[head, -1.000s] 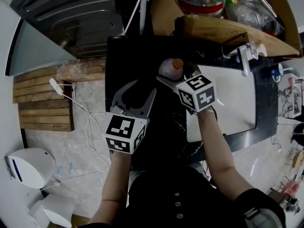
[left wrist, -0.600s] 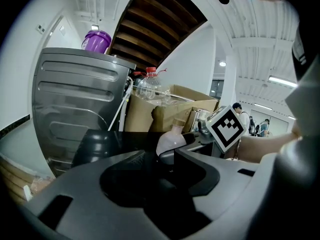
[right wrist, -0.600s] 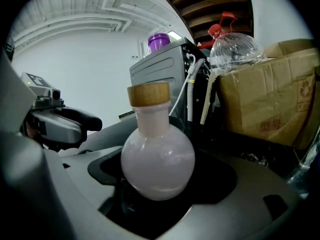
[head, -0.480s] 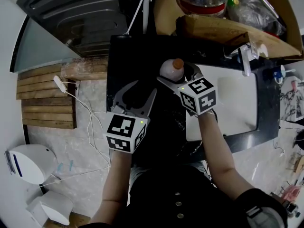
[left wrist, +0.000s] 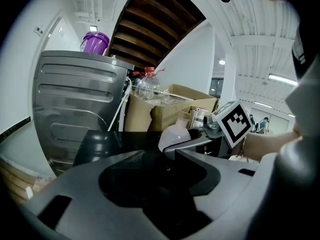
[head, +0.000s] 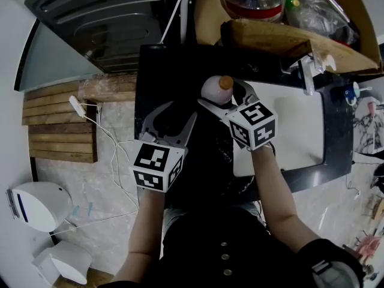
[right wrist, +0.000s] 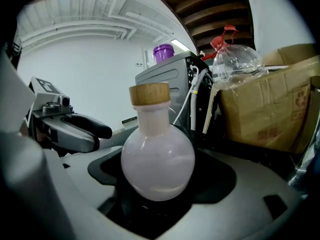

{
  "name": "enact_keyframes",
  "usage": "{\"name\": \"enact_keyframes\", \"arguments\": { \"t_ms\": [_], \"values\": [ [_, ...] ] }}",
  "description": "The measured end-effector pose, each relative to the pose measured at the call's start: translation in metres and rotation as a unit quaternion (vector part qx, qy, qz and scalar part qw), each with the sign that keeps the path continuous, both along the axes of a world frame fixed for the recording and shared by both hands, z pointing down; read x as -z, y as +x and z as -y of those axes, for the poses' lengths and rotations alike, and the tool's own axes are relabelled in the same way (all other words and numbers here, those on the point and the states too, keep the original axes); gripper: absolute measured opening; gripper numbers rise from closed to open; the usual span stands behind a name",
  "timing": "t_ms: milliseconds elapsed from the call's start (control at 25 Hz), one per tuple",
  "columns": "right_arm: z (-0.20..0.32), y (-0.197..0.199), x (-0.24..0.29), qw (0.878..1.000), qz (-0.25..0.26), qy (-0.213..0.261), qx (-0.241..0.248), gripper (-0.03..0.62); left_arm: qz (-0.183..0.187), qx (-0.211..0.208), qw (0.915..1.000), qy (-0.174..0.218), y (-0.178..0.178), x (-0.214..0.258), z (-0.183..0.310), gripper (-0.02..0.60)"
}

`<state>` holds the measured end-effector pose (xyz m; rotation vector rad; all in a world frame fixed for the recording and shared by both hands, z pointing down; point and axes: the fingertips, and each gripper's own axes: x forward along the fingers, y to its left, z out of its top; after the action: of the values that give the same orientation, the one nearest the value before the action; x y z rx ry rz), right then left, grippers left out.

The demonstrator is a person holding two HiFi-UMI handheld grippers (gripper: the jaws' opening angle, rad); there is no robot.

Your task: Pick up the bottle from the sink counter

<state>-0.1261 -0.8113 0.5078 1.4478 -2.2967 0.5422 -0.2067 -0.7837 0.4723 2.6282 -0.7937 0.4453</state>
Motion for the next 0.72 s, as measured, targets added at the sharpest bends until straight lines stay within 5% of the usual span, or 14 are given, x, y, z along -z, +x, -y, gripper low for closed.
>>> {"name": "enact_keyframes", "arguments": {
  "t_ms": [720],
  "values": [
    [-0.031,0.003,0.06,0.998,0.032,0.06,-0.016,0.396,0.002,-0.004,0.9997,0.025,-0.001,0.025,-0.025,0.196]
  ]
}}
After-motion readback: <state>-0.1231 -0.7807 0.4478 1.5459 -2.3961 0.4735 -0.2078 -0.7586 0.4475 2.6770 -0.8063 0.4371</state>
